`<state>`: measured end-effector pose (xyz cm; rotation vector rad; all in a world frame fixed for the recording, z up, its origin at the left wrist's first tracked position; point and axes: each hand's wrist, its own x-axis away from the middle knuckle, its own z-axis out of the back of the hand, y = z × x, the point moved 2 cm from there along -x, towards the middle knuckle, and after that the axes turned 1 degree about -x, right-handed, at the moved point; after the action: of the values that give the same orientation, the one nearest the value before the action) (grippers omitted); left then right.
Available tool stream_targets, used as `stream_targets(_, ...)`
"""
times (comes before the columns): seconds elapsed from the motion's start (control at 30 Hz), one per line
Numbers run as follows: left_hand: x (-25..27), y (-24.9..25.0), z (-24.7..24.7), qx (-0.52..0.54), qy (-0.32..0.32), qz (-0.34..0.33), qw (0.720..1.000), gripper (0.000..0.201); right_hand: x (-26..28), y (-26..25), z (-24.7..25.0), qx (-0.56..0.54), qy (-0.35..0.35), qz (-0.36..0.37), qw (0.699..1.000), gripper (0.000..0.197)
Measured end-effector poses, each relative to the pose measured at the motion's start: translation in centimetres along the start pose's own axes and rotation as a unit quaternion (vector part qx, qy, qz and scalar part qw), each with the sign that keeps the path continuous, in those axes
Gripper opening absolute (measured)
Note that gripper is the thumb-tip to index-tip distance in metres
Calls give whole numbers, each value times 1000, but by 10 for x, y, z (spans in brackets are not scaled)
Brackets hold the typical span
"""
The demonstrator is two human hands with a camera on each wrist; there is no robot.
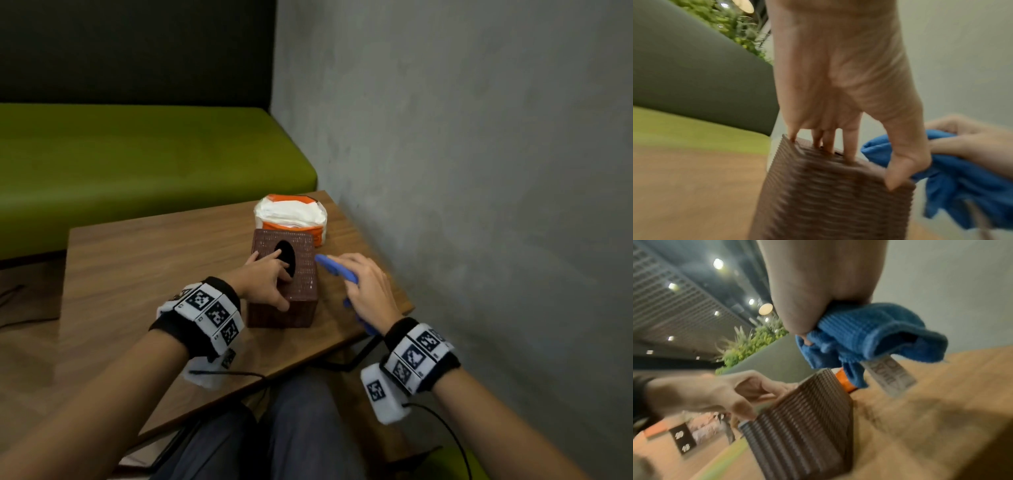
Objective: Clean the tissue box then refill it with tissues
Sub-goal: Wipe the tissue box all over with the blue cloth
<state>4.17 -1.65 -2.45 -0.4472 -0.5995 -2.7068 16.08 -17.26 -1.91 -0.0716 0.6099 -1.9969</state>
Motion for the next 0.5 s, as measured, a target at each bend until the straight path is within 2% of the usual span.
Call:
stream_targets(0.07, 1, 6, -5, 51, 63, 23, 996, 68, -11, -9, -5, 52, -5, -4, 999, 46)
stream_targets(0.13, 3, 12, -10, 78, 106, 27, 991, 70, -13, -17, -16, 96, -55, 5, 994, 46)
stream_targets(0.23, 5, 8, -12, 87, 106, 13, 990, 74, -3, -24, -22, 130, -79, 27, 988, 46)
stream_targets(0.37, 4, 4, -14, 88, 102, 10, 991, 77, 24, -29, -21, 192, -47, 134, 971, 41)
stream_targets(0.5, 9, 9, -12, 87, 105, 5, 991, 69, -3, -31, -14, 175, -62, 86, 979, 29)
